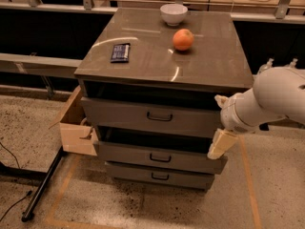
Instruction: Open top drawer
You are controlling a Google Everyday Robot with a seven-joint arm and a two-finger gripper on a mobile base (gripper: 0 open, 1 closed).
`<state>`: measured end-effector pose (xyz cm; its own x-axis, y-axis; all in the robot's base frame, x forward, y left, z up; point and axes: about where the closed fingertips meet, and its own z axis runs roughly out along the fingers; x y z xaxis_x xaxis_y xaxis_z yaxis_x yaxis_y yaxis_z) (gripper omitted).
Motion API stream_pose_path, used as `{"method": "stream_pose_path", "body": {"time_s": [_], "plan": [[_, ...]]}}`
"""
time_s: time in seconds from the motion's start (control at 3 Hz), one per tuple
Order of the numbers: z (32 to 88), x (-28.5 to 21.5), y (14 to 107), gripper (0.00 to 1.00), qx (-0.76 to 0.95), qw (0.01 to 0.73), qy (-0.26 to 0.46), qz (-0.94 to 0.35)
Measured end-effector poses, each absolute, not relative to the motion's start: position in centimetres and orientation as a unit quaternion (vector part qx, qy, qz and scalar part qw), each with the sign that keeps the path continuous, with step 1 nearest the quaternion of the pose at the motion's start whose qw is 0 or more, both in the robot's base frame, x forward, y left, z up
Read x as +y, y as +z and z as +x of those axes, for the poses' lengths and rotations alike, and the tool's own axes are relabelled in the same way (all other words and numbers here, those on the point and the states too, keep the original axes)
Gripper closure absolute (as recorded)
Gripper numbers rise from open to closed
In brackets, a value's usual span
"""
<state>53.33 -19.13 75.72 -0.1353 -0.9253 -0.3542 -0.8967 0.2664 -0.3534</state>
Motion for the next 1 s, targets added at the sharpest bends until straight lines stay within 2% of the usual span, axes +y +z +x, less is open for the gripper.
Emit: {"method": "stream_pose_path", "body": {"time_s": [1.0], "plan": [[56.3, -17.9, 70.3, 0.0, 0.733, 0.261, -0.016, -0.628]]}}
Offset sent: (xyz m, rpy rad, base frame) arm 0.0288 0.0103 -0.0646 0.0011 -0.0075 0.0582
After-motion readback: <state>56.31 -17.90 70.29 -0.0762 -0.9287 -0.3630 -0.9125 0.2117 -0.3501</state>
